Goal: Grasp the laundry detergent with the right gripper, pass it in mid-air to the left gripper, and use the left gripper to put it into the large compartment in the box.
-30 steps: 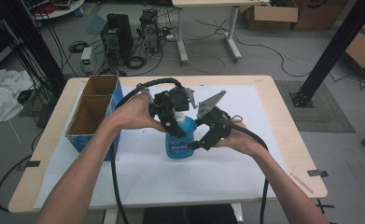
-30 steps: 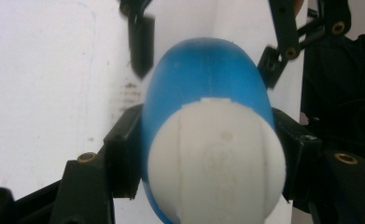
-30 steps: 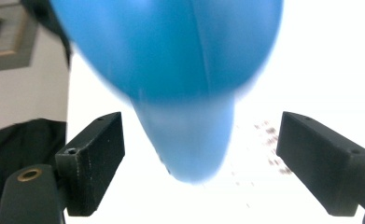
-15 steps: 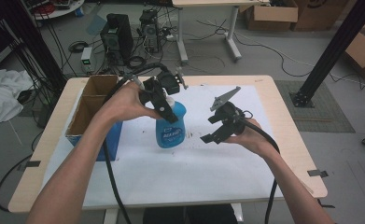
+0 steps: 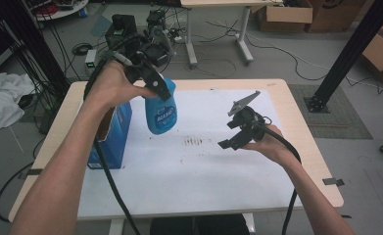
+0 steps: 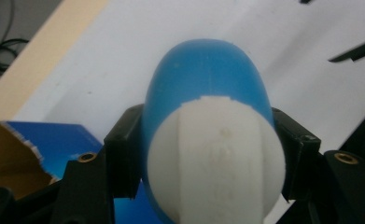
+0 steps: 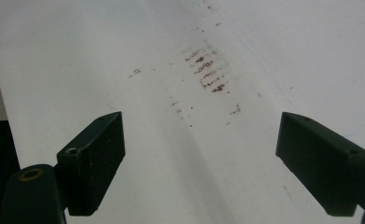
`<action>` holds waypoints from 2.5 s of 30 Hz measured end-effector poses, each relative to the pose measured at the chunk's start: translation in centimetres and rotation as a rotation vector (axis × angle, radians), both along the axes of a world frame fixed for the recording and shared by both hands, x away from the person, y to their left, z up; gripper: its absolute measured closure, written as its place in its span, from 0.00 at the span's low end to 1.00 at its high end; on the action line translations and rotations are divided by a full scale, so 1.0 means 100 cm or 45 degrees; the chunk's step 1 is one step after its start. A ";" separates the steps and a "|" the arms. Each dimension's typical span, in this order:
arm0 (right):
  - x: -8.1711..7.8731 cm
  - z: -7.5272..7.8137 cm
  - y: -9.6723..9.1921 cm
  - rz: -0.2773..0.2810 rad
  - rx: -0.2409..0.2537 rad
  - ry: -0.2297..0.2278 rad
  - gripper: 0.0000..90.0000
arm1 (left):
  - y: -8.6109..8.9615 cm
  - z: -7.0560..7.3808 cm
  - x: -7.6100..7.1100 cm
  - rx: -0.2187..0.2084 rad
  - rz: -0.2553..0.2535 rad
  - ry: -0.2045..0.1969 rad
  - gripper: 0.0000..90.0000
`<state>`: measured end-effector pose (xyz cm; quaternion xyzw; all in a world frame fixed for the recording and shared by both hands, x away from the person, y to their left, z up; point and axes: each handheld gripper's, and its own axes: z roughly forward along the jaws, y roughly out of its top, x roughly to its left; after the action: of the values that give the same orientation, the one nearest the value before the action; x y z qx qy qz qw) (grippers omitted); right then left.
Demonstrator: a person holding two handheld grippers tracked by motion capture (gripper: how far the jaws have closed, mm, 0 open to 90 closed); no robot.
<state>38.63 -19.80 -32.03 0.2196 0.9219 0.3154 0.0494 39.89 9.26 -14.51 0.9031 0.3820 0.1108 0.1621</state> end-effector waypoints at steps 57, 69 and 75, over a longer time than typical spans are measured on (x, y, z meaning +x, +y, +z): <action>-0.007 -0.006 -0.021 -0.047 -0.100 -0.033 0.17 | 0.141 -0.024 0.011 0.055 0.924 0.109 0.43; -0.012 0.002 -0.024 -0.047 -0.112 -0.042 0.18 | 0.143 -0.063 0.015 0.057 0.919 0.160 0.43; -0.013 0.004 -0.025 -0.046 -0.117 -0.045 0.18 | 0.143 -0.080 0.017 0.066 0.915 0.186 0.43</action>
<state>37.32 -22.25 -31.67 0.2281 0.9302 0.2756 0.0815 41.55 23.55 -22.56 0.7207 0.6824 0.1057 0.0622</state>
